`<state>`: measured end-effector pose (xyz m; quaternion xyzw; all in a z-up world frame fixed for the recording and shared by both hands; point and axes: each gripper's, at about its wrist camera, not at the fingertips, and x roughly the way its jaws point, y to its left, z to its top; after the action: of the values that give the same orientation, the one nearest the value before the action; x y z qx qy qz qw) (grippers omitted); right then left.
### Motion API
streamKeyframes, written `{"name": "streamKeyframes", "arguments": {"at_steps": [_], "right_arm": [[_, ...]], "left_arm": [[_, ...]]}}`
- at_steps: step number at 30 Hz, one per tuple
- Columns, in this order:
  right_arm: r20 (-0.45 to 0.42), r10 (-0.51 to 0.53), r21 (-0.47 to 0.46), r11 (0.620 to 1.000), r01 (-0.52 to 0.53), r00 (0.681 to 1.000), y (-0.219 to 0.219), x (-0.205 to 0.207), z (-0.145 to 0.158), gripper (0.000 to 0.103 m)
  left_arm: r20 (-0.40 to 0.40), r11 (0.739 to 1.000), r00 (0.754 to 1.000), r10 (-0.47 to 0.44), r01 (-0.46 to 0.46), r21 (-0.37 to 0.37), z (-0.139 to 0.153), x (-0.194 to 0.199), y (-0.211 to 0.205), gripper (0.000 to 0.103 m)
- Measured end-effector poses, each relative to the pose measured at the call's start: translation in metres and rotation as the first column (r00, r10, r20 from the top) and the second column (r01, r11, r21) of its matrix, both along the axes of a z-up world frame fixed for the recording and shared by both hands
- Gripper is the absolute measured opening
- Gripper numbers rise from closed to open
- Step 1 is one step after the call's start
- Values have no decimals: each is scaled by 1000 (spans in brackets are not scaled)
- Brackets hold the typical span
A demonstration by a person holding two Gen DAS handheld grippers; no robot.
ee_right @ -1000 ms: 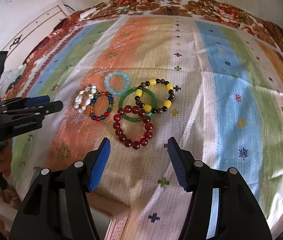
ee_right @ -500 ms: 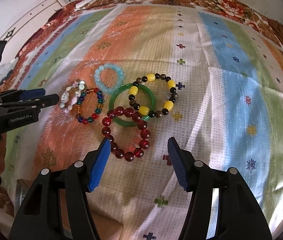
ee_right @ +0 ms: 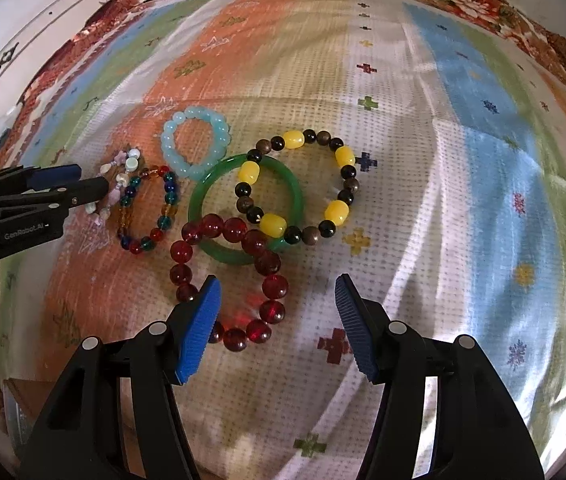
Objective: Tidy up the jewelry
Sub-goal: 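Grasp the pale stone bracelet with the left tool while the right grasps the dark red bracelet, then lift both bracelets, carry them over the tin box and open both tools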
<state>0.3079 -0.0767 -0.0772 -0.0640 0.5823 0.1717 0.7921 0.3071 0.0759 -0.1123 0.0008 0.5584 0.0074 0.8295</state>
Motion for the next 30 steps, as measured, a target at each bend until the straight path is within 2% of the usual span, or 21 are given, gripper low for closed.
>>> {"name": "streamKeyframes", "arguments": {"at_steps": [3, 6, 8, 9, 12, 13, 14, 18, 30], "right_arm": [[-12, 6, -10, 1000, -6, 1000, 1, 1, -5, 59], [-16, 2, -31, 1000, -3, 1000, 2, 2, -7, 55], [-19, -12, -37, 999, 11, 1000, 0, 3, -9, 48], [-17, -23, -46, 999, 22, 1000, -2, 4, -9, 39], [-30, -36, -34, 999, 35, 999, -6, 6, -10, 26], [-34, -37, -33, 999, 36, 999, -7, 6, -9, 16], [-39, -36, -33, 999, 35, 999, -8, 6, -10, 14], [-41, -25, -45, 999, 23, 999, -7, 3, -7, 14], [-2, -25, 2, 1000, 25, 1000, -1, -16, 19, 14]], "left_arm": [[-17, 1000, 1000, 15, -15, -11, -7, 4, 2, 43], [-12, 1000, 1000, 17, -17, -8, -9, 6, 3, 41], [-8, 1000, 1000, 14, -14, 0, -10, 8, 1, 39], [-4, 1000, 1000, 17, -17, -1, -10, 8, 1, 33], [-6, 1000, 1000, 26, -26, 10, -12, 10, 1, 17], [-9, 1000, 1000, 28, -28, 5, -11, 10, 3, 17], [-13, 1000, 999, 30, -31, -8, -11, 10, 4, 17], [-16, 998, 999, 46, -46, -44, -5, 7, 10, 16], [50, 997, 999, 17, -13, -76, 25, -14, 9, 17]]}}
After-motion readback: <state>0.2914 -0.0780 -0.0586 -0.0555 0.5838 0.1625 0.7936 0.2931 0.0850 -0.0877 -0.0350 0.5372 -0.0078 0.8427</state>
